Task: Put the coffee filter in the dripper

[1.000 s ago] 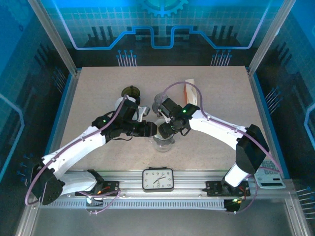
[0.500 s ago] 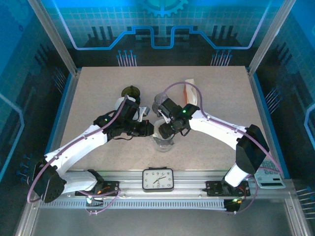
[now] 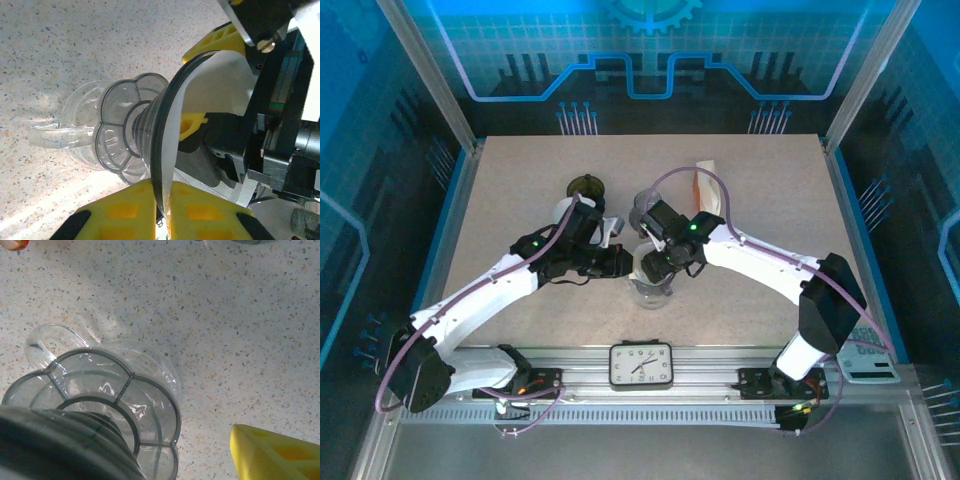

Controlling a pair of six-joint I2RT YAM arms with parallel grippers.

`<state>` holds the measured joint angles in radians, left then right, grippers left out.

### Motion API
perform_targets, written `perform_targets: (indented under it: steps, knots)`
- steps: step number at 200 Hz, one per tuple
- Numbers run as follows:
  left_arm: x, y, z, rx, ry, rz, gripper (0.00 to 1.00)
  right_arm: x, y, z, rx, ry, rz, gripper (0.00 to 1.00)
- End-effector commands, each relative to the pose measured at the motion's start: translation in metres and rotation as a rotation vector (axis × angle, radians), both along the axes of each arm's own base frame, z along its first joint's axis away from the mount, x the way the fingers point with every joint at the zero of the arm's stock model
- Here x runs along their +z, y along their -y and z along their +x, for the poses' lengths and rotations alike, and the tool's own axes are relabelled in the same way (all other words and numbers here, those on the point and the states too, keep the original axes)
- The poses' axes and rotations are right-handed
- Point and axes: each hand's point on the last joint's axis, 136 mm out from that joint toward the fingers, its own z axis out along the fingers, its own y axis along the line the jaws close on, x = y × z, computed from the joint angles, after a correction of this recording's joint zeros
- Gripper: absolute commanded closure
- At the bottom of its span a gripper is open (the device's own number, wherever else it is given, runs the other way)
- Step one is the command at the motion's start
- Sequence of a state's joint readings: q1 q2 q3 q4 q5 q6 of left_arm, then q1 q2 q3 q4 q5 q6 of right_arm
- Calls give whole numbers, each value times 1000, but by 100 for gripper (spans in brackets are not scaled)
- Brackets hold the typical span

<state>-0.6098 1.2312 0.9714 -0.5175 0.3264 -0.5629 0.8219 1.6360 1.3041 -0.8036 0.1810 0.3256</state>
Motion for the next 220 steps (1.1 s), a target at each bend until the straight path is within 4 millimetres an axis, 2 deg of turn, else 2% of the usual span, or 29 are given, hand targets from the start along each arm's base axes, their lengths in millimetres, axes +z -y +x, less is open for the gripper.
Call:
perform_targets:
  steps: [1, 24, 63, 81, 98, 118, 170, 220]
  knots:
    - [-10, -4, -8, -19, -26, 28, 84, -11, 0, 0, -7, -5, -52, 28]
    - [-14, -4, -9, -20, -38, 34, 84, -6, -1, 2, -10, 14, -53, 28]
    - [-14, -6, -9, -16, -44, 32, 84, 29, -1, 10, -17, 94, -15, 27]
    - [-14, -7, -8, -12, -47, 30, 83, 38, 1, 11, -22, 110, -5, 26]
    - [-15, -8, -8, -8, -50, 28, 83, 35, 1, 9, -22, 98, -7, 26]
    - [-16, -8, -8, -5, -55, 24, 83, 23, 2, 6, -21, 67, -25, 26]
    - [-13, -8, -7, -3, -53, 11, 73, -6, 6, 3, -32, 16, -66, 26]
    - [-12, -8, -6, 0, -53, 7, 67, -10, 8, 5, -44, 10, -69, 26]
